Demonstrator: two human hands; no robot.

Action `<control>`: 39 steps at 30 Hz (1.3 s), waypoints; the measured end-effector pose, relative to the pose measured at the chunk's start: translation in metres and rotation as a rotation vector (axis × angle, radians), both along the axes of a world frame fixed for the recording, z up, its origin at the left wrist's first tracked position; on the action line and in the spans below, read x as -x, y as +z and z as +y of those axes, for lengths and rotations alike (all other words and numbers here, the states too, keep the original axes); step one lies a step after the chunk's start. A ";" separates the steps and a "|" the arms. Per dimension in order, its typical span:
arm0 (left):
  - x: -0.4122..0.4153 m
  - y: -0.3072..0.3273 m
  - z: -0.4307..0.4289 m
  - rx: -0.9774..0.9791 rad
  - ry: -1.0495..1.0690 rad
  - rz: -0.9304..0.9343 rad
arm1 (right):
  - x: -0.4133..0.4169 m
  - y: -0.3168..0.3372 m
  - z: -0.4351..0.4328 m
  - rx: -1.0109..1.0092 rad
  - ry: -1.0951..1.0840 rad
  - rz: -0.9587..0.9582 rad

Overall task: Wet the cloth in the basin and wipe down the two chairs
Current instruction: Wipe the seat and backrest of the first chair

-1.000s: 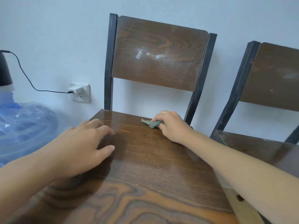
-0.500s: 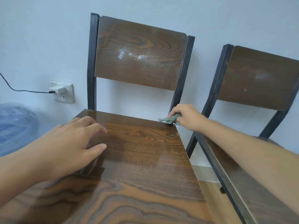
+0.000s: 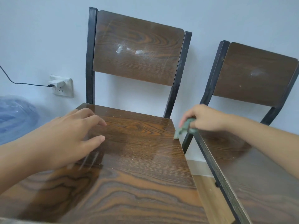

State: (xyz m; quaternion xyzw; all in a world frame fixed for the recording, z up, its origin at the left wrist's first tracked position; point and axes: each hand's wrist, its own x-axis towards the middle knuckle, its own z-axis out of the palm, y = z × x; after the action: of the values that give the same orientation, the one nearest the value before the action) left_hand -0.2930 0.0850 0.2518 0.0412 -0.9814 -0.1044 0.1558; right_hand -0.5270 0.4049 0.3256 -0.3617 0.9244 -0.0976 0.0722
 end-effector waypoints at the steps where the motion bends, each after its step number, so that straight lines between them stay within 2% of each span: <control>1: 0.000 0.000 0.000 -0.002 0.001 -0.001 | 0.011 0.000 -0.010 0.086 -0.051 0.053; 4: -0.001 0.000 0.001 -0.004 0.006 -0.002 | 0.030 -0.018 -0.041 0.227 -0.126 0.103; 9: -0.004 -0.002 0.007 -0.007 -0.002 -0.008 | -0.003 -0.055 -0.034 0.158 0.004 0.113; 14: -0.004 -0.003 0.005 -0.005 0.007 -0.035 | -0.070 -0.036 0.029 0.044 0.196 0.000; 17: -0.003 -0.003 0.005 -0.021 -0.008 -0.038 | -0.072 -0.011 0.039 -0.097 0.204 -0.052; 21: -0.003 -0.005 0.008 -0.036 -0.032 -0.039 | -0.031 -0.007 0.002 0.137 0.017 0.145; 23: -0.004 -0.007 0.008 -0.029 -0.030 -0.037 | -0.024 -0.024 -0.024 0.215 -0.032 0.141; 27: -0.010 -0.009 0.006 -0.019 -0.039 -0.023 | -0.052 -0.057 -0.032 0.256 0.008 0.125; 30: -0.015 -0.013 0.000 -0.049 -0.034 0.009 | -0.099 -0.059 0.005 0.252 0.192 0.123; 33: -0.016 -0.015 -0.004 -0.065 -0.031 0.034 | -0.128 -0.032 0.037 0.113 0.316 -0.066; 35: -0.015 -0.015 -0.005 -0.073 -0.035 0.035 | -0.115 -0.015 0.035 0.061 0.286 -0.095; 39: -0.015 -0.014 -0.003 -0.078 -0.032 0.027 | -0.049 -0.018 -0.015 0.191 0.108 0.106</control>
State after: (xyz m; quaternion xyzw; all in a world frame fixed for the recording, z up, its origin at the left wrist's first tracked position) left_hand -0.2782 0.0816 0.2376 0.0302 -0.9749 -0.1454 0.1658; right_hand -0.4781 0.3899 0.3074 -0.4208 0.8926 -0.1619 -0.0062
